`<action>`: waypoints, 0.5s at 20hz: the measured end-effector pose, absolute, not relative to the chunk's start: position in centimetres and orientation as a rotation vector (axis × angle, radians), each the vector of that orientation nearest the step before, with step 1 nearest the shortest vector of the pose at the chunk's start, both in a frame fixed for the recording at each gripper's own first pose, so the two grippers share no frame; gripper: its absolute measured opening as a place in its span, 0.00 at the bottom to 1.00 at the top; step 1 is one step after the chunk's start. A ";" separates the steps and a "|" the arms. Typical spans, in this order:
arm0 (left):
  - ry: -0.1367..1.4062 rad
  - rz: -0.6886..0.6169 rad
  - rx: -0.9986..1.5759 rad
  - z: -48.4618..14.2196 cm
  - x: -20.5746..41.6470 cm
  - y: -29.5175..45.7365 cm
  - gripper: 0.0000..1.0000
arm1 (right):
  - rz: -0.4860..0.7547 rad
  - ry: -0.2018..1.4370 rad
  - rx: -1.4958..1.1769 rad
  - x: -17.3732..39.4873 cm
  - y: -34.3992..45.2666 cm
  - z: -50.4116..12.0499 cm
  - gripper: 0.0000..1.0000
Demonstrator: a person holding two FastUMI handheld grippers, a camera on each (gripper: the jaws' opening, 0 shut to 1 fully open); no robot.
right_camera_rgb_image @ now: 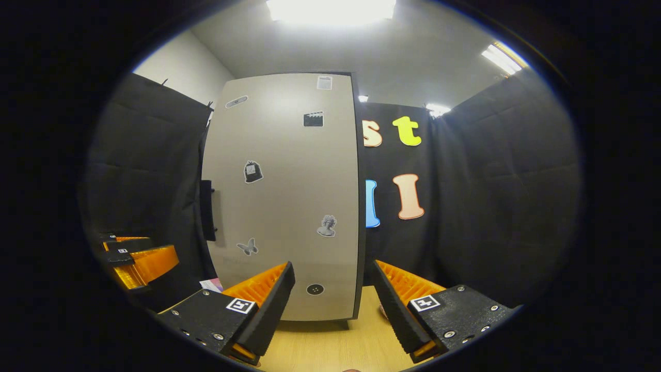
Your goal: Open the cabinet door with the right hand, grasp the bottle in the cabinet with the left hand and place it on the coaster, then close the cabinet door with the right hand.
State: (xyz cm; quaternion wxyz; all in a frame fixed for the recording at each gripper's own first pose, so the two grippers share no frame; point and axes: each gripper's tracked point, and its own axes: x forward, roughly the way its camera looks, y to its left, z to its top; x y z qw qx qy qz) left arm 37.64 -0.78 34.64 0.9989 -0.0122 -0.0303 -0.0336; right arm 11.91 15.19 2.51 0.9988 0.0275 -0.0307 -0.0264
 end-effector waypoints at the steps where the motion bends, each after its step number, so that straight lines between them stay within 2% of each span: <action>1: -0.061 -0.069 -0.025 34.6 37.6 -0.8 0.82 | -0.052 -0.062 0.054 11.9 15.2 2.6 0.93; 2: -0.060 -0.069 -0.028 34.5 37.6 -0.8 0.86 | -0.052 -0.064 0.050 11.9 15.2 2.7 0.93; 5: -0.057 -0.074 -0.033 34.4 37.7 -0.9 0.86 | -0.056 -0.070 0.051 11.9 15.1 2.8 0.93; 6: -0.056 -0.073 -0.030 34.4 37.7 -0.8 0.82 | -0.057 -0.071 0.050 12.0 15.0 2.9 0.93; 7: -0.058 -0.074 -0.029 34.4 37.7 -0.9 0.86 | -0.059 -0.072 0.048 11.9 15.0 2.9 0.93; 9: -0.058 -0.075 -0.031 34.5 37.6 -1.0 0.86 | -0.058 -0.073 0.051 11.9 15.1 2.9 0.93; 10: -0.060 -0.077 -0.034 34.5 37.6 -1.0 0.82 | -0.059 -0.072 0.052 11.9 15.0 2.9 0.93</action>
